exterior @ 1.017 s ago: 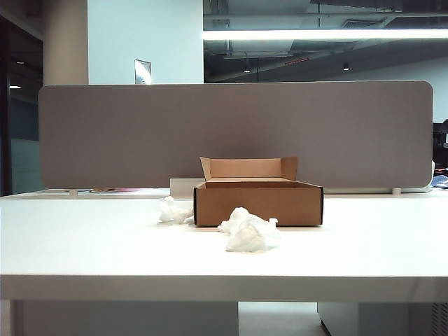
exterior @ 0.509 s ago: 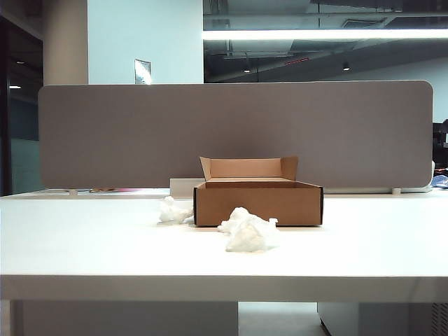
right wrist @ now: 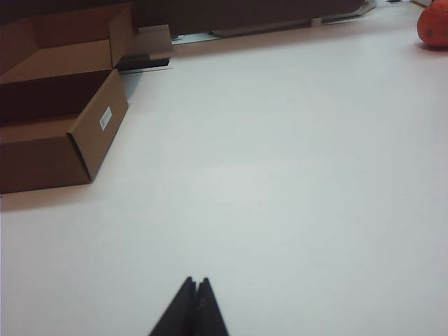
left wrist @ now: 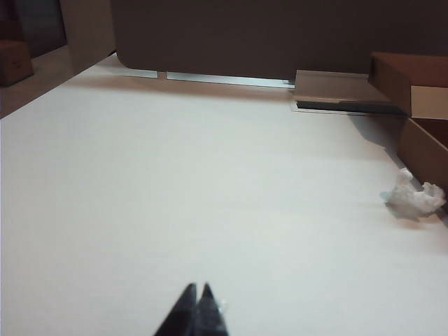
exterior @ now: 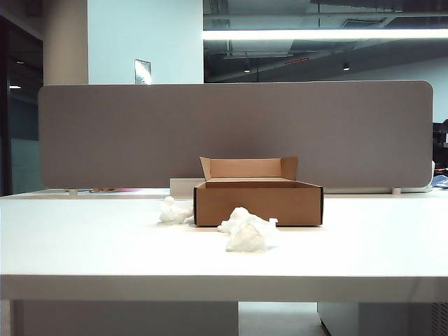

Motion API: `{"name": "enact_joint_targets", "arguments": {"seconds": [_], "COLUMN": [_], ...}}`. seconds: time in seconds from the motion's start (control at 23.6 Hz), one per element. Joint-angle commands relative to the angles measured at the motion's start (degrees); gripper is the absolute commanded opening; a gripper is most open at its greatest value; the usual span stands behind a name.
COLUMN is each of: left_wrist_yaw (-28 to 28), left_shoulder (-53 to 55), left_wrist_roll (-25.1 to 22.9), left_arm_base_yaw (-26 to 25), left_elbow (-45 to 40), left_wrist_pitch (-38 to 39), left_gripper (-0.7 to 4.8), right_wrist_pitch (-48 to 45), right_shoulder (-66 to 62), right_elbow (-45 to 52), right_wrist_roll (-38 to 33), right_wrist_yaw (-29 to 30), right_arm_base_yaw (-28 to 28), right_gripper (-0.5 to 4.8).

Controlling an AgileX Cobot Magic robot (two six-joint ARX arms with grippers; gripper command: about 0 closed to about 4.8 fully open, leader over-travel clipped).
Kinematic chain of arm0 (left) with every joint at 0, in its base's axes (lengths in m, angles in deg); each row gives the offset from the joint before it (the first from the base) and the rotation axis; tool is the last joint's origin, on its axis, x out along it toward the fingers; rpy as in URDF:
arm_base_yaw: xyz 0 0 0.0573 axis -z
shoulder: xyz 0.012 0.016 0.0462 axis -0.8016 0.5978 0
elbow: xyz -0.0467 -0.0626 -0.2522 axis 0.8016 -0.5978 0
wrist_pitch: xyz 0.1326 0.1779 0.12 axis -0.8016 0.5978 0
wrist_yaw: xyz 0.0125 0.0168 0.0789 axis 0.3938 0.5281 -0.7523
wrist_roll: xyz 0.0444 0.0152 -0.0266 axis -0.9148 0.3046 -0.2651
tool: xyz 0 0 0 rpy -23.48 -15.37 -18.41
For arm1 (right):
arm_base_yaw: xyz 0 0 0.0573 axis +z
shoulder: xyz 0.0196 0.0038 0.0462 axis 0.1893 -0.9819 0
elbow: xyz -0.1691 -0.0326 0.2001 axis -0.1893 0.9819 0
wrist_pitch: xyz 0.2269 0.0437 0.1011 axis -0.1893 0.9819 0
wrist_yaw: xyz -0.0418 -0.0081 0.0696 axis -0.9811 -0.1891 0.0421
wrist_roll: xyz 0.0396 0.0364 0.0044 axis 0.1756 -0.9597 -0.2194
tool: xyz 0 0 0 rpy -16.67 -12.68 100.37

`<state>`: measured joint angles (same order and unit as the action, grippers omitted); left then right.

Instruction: Pick up all the paper balls on the table and put them in the paper box.

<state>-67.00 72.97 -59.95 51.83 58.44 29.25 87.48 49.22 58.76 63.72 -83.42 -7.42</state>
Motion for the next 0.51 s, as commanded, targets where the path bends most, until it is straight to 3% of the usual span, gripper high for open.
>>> {"name": "enact_joint_targets", "arguments": {"seconds": [0.04,0.21,0.51], "left_wrist_yaw": [4.0,11.9,18.5], "left_shoulder": [0.1,0.1,5.7], "left_wrist_roll": [1.4,5.3,5.3], "left_arm_base_yaw": [0.0,0.0,0.0], "left_elbow": [0.3,3.3,10.2], "left_wrist_pitch": [-2.7,-2.3,1.6], "left_gripper": [-0.06,-0.06,-0.06], "right_wrist_pitch": [-1.2,-1.5,-0.7], "right_shoulder": [0.1,0.1,-1.9], "right_elbow": [0.2,-1.3,-7.5], "right_wrist_roll": [0.1,-2.3,-4.9], "right_wrist_yaw": [1.2,3.9,5.0], "right_arm_base_yaw": [0.0,0.0,0.0], "right_gripper": [-0.08,-0.09,-0.09]}}
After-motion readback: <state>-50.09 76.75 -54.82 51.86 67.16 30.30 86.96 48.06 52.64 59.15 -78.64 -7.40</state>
